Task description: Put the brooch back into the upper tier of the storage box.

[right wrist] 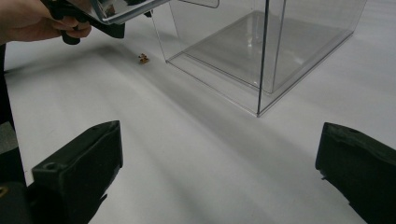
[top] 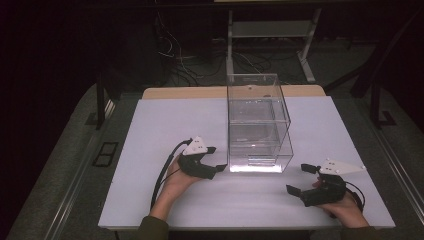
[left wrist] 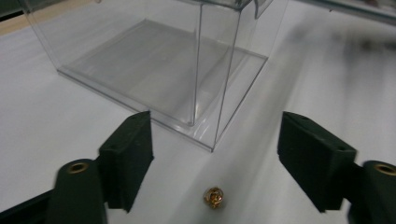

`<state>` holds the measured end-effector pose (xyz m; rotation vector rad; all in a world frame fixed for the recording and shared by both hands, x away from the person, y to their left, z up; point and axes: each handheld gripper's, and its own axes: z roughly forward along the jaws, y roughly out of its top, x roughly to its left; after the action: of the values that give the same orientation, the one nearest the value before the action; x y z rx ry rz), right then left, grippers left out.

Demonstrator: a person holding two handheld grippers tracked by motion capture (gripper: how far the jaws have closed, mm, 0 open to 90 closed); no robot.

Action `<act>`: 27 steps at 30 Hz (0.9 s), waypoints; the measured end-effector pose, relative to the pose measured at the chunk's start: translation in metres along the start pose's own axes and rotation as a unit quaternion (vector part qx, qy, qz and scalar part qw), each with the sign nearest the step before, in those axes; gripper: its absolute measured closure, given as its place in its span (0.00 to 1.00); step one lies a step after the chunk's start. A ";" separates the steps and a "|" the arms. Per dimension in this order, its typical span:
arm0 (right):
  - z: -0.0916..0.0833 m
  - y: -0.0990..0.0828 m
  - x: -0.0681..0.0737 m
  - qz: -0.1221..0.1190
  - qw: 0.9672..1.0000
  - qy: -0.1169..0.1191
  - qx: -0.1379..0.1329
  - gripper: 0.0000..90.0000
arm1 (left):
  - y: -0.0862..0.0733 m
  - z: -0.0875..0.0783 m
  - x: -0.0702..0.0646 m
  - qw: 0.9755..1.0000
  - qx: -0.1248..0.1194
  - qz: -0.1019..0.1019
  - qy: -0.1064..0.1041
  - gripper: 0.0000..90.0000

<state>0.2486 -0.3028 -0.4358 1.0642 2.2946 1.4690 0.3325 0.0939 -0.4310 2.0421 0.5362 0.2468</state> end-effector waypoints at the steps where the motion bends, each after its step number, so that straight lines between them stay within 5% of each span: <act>1: 0.000 0.000 0.000 0.000 1.000 0.000 0.000 0.01 | -0.001 0.000 0.000 1.000 0.001 -0.009 -0.004 0.33; 12: 0.000 0.000 0.000 -0.001 1.000 0.001 -0.001 0.01 | -0.005 0.001 0.001 1.000 0.020 -0.019 -0.011 0.50; 27: 0.000 0.000 0.000 -0.001 1.000 0.002 -0.001 0.01 | -0.009 0.008 0.000 0.997 0.071 -0.004 -0.004 0.67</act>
<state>0.2485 -0.3033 -0.4357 1.0588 2.2961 1.4729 0.3334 0.0917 -0.4433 2.1772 0.5711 0.2017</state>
